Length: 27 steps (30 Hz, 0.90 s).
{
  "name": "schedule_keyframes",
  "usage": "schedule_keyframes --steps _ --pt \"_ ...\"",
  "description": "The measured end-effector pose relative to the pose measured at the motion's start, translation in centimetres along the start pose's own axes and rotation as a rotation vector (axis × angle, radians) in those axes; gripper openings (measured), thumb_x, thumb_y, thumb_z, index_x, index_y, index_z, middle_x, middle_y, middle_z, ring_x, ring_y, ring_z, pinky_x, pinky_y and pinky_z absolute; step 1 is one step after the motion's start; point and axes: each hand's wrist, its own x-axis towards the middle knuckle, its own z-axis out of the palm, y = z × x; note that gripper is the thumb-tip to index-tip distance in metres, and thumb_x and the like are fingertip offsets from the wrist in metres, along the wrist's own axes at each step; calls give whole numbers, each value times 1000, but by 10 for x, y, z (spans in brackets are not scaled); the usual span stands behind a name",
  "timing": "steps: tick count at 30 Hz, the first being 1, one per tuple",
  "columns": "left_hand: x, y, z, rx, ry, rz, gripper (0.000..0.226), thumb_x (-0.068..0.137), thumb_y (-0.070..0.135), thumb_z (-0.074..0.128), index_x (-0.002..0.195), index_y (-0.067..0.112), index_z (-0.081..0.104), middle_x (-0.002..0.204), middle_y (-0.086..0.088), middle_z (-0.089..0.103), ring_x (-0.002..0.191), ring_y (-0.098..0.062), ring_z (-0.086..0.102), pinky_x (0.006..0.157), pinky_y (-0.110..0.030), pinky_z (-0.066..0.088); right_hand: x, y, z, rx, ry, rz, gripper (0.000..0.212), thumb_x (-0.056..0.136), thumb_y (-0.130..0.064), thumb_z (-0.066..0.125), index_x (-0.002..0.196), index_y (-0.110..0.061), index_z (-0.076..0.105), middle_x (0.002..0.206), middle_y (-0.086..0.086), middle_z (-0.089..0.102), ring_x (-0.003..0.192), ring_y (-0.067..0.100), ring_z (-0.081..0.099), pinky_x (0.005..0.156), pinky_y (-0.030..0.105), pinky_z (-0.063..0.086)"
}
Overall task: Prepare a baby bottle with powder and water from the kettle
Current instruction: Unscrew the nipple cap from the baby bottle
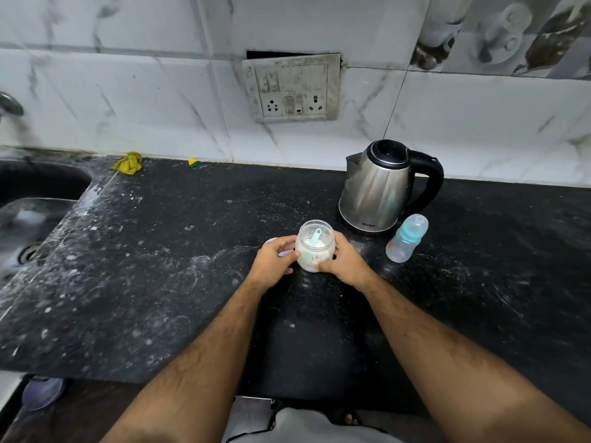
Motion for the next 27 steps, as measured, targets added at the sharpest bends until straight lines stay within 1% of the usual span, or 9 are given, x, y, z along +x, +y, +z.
schedule_keyframes --steps 2,6,9,11,15,18,21,24,27 --pt "0 -1 1 6 2 -1 30 94 17 64 119 34 62 123 3 67 110 -13 65 76 -32 60 0 -1 1 7 -1 -3 90 53 -18 81 135 -27 46 128 -4 61 120 16 58 106 45 46" --pt "-4 -6 1 -2 70 -22 41 94 17 65 134 20 57 122 2 63 109 -14 64 79 -34 60 -1 0 0 -4 -4 0 87 57 -14 82 136 -19 45 131 -1 61 124 22 57 108 47 44" --pt "-12 -9 2 -36 200 -4 22 94 19 64 115 22 67 104 9 68 97 -14 69 74 -30 60 -3 4 -4 -9 11 32 101 70 -6 83 153 -9 25 151 6 44 140 25 43 115 45 37" --pt "-21 -12 6 -44 241 6 11 93 16 63 101 21 70 92 9 72 90 -15 72 71 -30 60 -9 8 -8 -2 74 40 98 76 -5 80 155 -9 22 157 11 36 142 25 39 116 42 36" --pt "-42 -18 28 -42 209 37 17 93 14 63 88 28 70 83 2 75 80 -13 73 67 -29 60 -32 21 -22 27 298 -14 59 80 0 73 136 -6 53 135 11 60 121 22 59 102 30 47" --pt "-52 -15 55 -32 123 62 19 92 12 63 90 30 69 86 -1 75 77 -9 72 65 -26 59 -49 32 -35 12 397 -28 34 82 -3 73 116 -5 67 115 5 70 100 16 67 95 30 53" --pt "-49 -5 86 3 5 88 21 93 11 64 93 32 68 90 -2 74 79 -9 72 64 -22 57 -60 45 -53 36 489 13 17 83 -4 73 100 -8 73 92 1 72 86 15 69 88 31 56" --pt "-35 9 114 43 -85 109 18 93 13 63 100 30 67 92 -1 72 82 -10 70 66 -22 56 -66 56 -78 20 571 50 9 83 -5 72 87 -13 73 78 -1 70 76 14 68 79 29 55" --pt "-12 24 136 83 -101 106 21 92 16 66 113 19 67 93 4 69 82 -4 66 80 -28 58 -66 68 -106 8 627 102 7 81 -7 72 82 -14 72 74 -4 69 73 13 66 76 29 54"
